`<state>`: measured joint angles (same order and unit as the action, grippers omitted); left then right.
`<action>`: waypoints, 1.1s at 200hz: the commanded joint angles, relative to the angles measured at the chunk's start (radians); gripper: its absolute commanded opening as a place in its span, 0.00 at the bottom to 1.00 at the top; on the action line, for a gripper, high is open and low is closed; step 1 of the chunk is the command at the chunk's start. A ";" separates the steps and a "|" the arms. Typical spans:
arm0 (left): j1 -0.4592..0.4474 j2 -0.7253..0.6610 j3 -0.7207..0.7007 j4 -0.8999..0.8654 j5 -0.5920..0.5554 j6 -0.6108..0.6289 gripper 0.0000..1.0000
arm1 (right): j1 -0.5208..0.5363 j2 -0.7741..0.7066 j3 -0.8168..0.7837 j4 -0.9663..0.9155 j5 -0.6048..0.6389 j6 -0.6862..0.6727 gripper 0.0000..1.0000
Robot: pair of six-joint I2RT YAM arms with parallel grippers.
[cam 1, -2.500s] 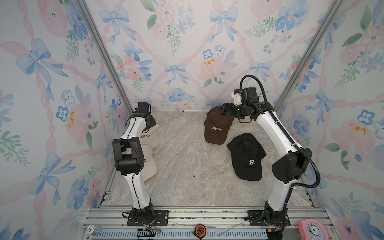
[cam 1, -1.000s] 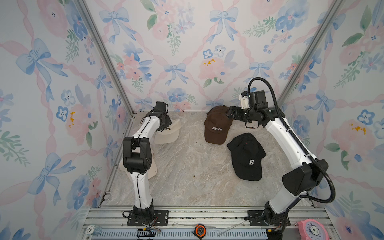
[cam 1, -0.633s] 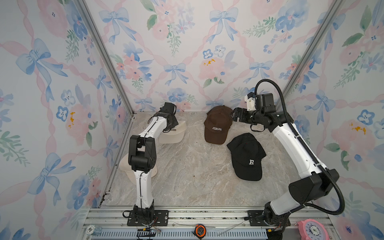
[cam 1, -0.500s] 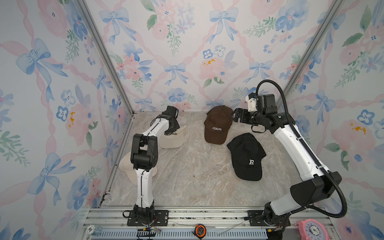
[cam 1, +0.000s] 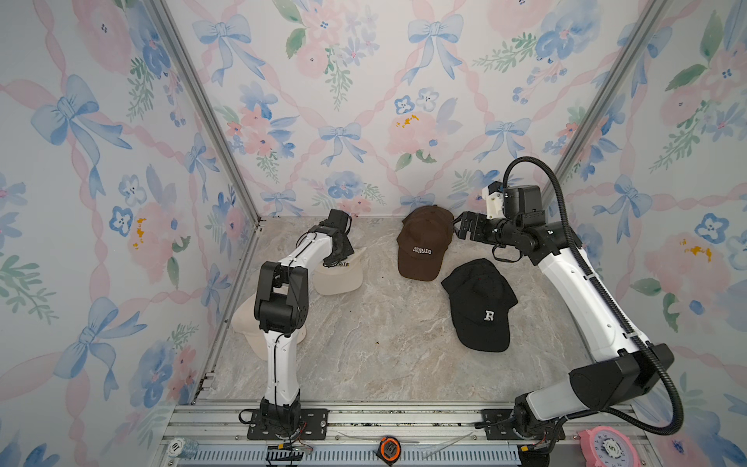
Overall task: Stack the baseball caps by color
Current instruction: Place the baseball cap at the center of the board.
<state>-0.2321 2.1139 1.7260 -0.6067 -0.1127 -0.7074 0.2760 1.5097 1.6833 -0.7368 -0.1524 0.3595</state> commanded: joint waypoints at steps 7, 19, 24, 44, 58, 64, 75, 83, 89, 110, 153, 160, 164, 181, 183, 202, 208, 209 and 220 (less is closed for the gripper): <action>-0.005 -0.005 0.084 -0.009 -0.024 0.029 0.00 | 0.005 -0.032 -0.005 -0.003 0.012 0.006 0.96; -0.005 -0.006 0.101 -0.008 -0.025 0.031 0.00 | 0.004 -0.037 -0.010 -0.003 0.015 0.006 0.96; -0.005 -0.004 0.109 -0.009 -0.022 0.034 0.00 | 0.005 -0.038 -0.010 -0.004 0.017 0.005 0.96; -0.007 0.002 0.129 -0.008 -0.011 0.040 0.00 | 0.003 -0.041 -0.011 -0.008 0.022 0.002 0.96; -0.008 0.017 0.144 -0.008 -0.010 0.049 0.08 | 0.002 -0.040 -0.007 -0.009 0.024 0.000 0.96; -0.008 0.023 0.149 -0.008 -0.011 0.049 0.12 | 0.003 -0.039 -0.004 -0.009 0.025 -0.001 0.96; -0.008 0.040 0.161 -0.008 -0.003 0.051 0.23 | 0.002 -0.034 0.001 -0.009 0.025 -0.002 0.96; -0.009 0.050 0.170 -0.010 0.005 0.054 0.33 | 0.002 -0.030 0.005 -0.010 0.025 -0.004 0.96; -0.007 0.056 0.173 -0.011 0.012 0.054 0.41 | 0.002 -0.026 0.009 -0.010 0.025 -0.004 0.96; -0.007 0.051 0.173 -0.011 0.025 0.042 0.49 | 0.002 -0.015 0.018 -0.009 0.024 -0.004 0.96; -0.005 -0.081 0.080 -0.012 -0.024 0.051 0.49 | 0.002 0.035 0.054 -0.009 -0.013 -0.003 0.96; -0.002 -0.122 0.044 -0.012 -0.037 0.057 0.50 | 0.003 0.047 0.062 -0.007 -0.020 -0.004 0.96; 0.000 -0.146 0.022 -0.011 -0.046 0.061 0.52 | 0.005 0.053 0.067 -0.007 -0.026 -0.005 0.96; 0.015 -0.264 -0.084 -0.019 -0.083 0.068 0.56 | 0.008 0.080 0.087 -0.006 -0.047 -0.008 0.96; 0.018 -0.279 -0.100 -0.020 -0.087 0.068 0.56 | 0.009 0.084 0.089 -0.006 -0.049 -0.008 0.96; 0.049 -0.431 -0.246 -0.037 -0.130 0.063 0.59 | 0.021 0.119 0.117 -0.004 -0.069 -0.016 0.96; 0.062 -0.481 -0.290 -0.048 -0.139 0.056 0.59 | 0.025 0.130 0.127 -0.003 -0.076 -0.017 0.96; 0.064 -0.489 -0.298 -0.049 -0.141 0.055 0.59 | 0.026 0.133 0.128 -0.002 -0.077 -0.017 0.96; 0.091 -0.578 -0.379 -0.073 -0.158 0.031 0.61 | 0.035 0.141 0.139 0.006 -0.092 -0.017 0.96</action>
<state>-0.1928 1.6985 1.4742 -0.6205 -0.1925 -0.6552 0.2882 1.6222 1.7695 -0.7406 -0.1955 0.3553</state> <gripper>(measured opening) 0.593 0.961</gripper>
